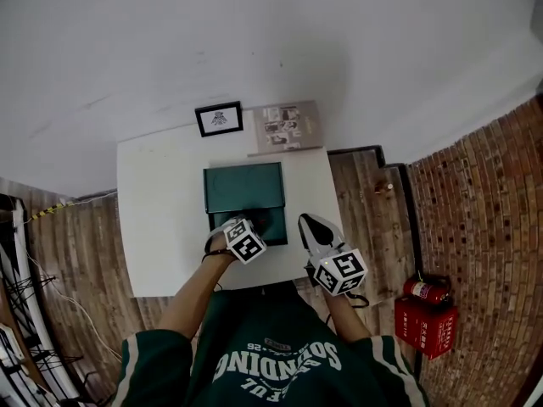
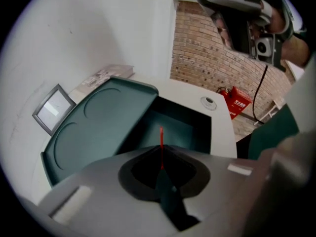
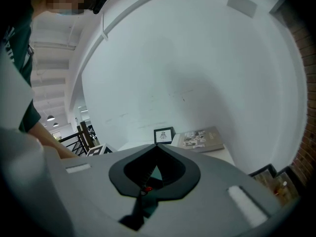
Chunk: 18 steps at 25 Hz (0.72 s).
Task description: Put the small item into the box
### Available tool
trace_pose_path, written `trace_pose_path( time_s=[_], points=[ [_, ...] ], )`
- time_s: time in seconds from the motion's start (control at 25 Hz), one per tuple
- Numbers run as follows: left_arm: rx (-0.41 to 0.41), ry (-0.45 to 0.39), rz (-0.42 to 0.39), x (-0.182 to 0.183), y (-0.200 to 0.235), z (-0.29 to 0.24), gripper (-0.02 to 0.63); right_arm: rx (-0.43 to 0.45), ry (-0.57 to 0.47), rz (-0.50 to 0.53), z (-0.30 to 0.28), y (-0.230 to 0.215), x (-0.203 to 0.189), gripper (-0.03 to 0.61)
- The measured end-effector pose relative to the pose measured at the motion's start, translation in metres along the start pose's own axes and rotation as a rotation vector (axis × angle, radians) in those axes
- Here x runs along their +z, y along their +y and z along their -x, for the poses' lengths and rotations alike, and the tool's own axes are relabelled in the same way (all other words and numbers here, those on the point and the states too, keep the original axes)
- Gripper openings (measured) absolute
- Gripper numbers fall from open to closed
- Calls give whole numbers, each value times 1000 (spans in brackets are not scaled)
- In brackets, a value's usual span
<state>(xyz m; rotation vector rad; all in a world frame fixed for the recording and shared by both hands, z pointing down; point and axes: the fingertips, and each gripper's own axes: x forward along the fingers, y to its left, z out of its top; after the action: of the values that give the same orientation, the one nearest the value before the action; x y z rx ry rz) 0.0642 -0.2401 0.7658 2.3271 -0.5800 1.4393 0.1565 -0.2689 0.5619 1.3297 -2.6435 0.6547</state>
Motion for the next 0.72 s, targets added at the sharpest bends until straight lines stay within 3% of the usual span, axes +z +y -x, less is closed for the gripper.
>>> trace_pose_path(
  time_s=[0.28,0.72],
  points=[
    [-4,70,9,-3,1,-19,63,-29,-3,-10,6,-10,0,2],
    [-24,107,19,-13,2,-29,63,-37,-1,-16,7,-16,0,2]
  ],
)
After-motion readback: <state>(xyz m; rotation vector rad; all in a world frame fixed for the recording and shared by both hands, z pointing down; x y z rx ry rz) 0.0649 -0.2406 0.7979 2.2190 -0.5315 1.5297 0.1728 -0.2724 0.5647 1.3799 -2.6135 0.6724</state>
